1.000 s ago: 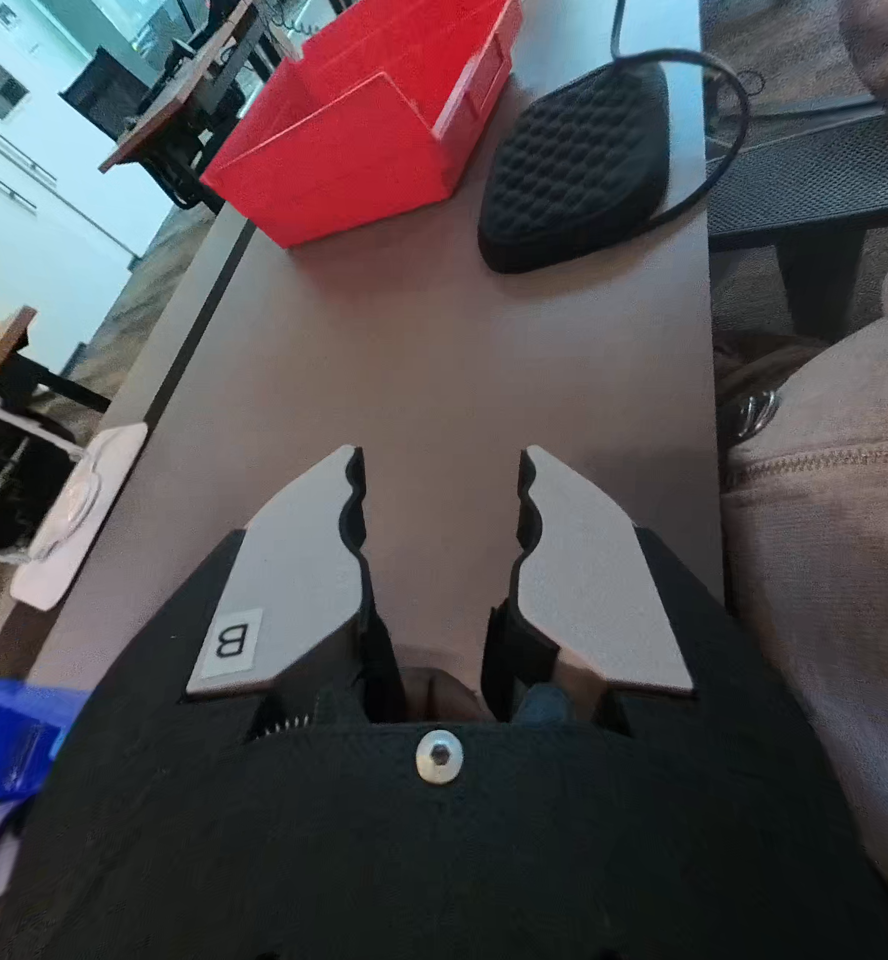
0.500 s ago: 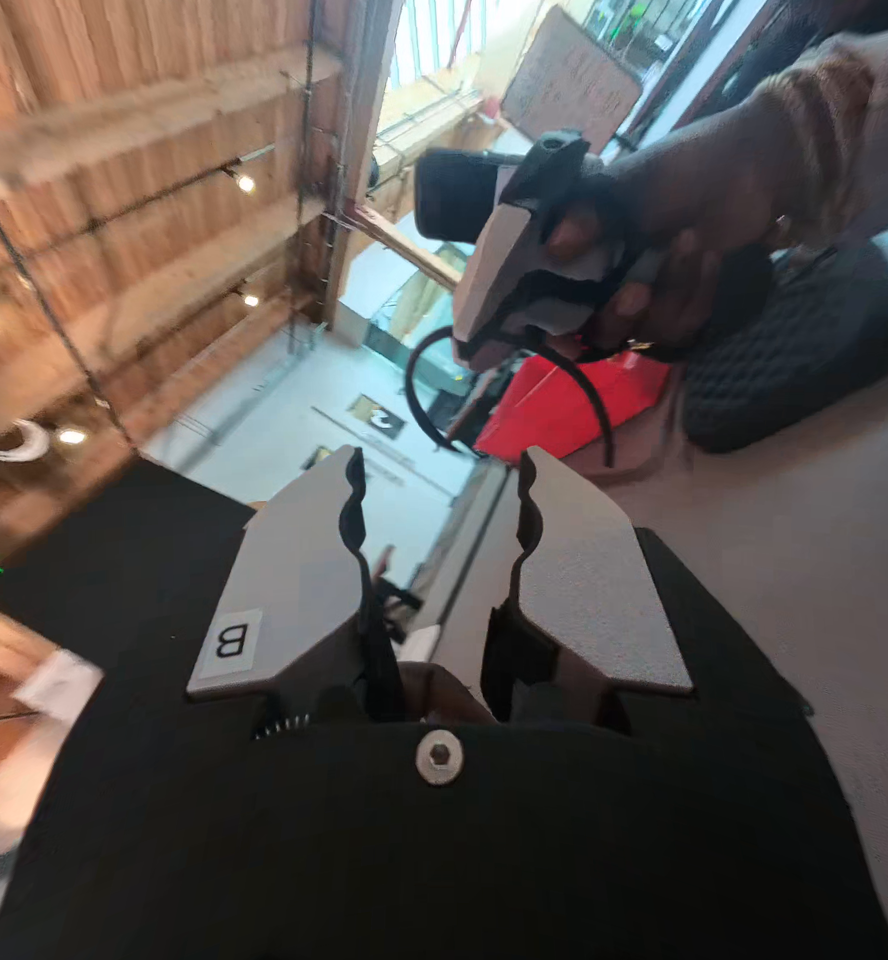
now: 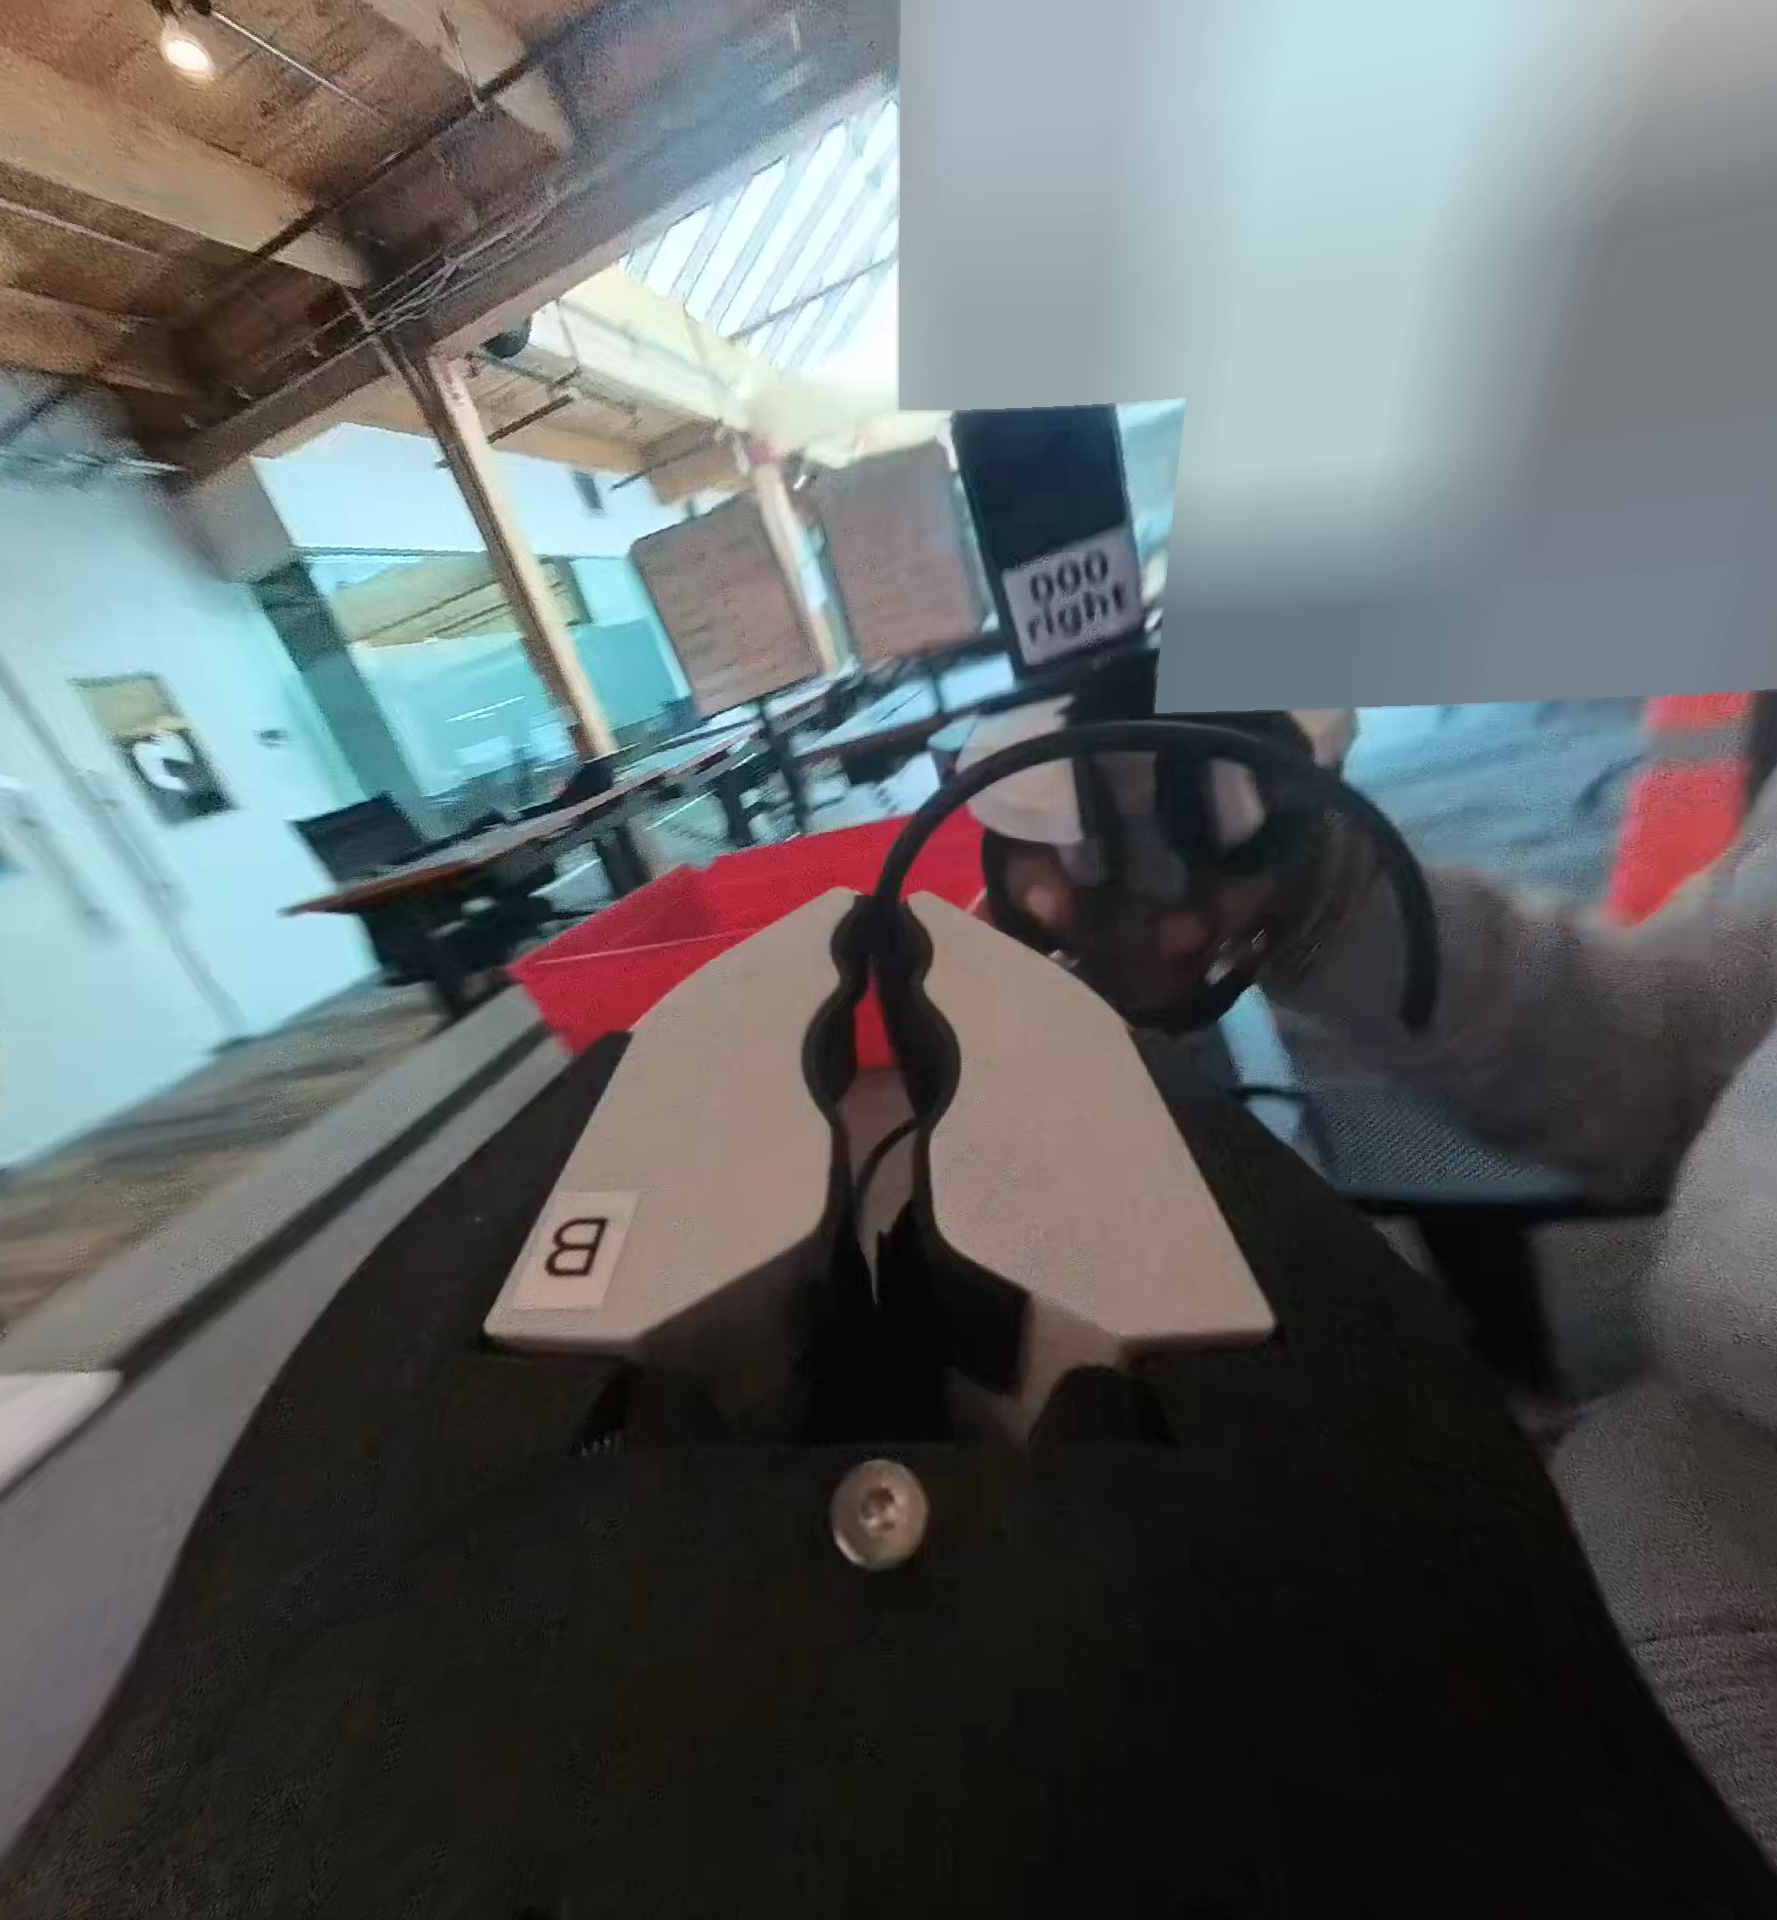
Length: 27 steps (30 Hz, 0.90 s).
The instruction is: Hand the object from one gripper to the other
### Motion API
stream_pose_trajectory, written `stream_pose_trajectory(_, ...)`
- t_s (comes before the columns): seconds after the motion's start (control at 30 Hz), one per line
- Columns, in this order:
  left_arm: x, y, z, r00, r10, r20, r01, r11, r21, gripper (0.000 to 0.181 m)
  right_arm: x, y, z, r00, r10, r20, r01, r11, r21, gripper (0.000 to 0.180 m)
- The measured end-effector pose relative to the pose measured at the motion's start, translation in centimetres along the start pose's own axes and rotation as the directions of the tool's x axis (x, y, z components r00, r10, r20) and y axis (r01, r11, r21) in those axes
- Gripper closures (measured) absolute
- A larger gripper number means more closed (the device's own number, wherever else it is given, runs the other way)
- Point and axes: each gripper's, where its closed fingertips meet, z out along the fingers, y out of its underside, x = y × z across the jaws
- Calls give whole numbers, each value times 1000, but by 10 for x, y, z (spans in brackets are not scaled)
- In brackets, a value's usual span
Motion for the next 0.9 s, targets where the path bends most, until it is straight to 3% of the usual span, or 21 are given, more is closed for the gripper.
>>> stream_pose_trajectory(0.07,-5,-11,-8,954,-268,-133,284,951,121,176,9,-6,-7,987,-117,-113,120,993,18,141)
stream_pose_trajectory(0.13,-13,-13,-14,910,-375,-177,403,901,161,176,32,-4,-16,955,-165,-245,170,985,-1,142)
stream_pose_trajectory(0.2,-15,-12,-15,923,-354,-152,377,912,160,176,56,12,-18,944,-98,-315,92,995,-33,140)
stream_pose_trajectory(0.3,-17,-4,-12,939,-329,-106,341,930,135,176,57,41,6,981,18,-192,-33,997,-76,133)
stream_pose_trajectory(0.33,-17,-3,-12,934,-340,-112,353,926,135,177,58,48,13,984,56,-170,-70,994,-79,140)
stream_pose_trajectory(0.4,-19,0,-12,929,-358,-91,367,922,126,176,59,52,20,983,119,-139,-127,990,-57,172)
stream_pose_trajectory(0.43,-22,0,-12,929,-363,-72,369,920,131,176,61,52,20,981,142,-132,-148,988,-38,173)
stream_pose_trajectory(0.57,-21,12,-11,890,-449,-74,454,889,63,146,68,35,8,975,129,-181,-118,991,68,174)
stream_pose_trajectory(0.63,-10,25,-5,854,-506,-119,505,862,-39,142,69,23,1,972,107,-207,-83,989,122,174)
stream_pose_trajectory(0.7,3,37,0,838,-524,-156,506,851,-138,148,70,18,-4,968,70,-241,-38,990,136,174)
stream_pose_trajectory(0.77,14,43,2,842,-505,-189,472,860,-193,171,68,13,-6,966,47,-253,-10,989,146,173)
stream_pose_trajectory(0.9,8,33,-1,871,-463,-166,451,886,-107,175,64,6,-8,969,53,-242,-10,984,175,171)
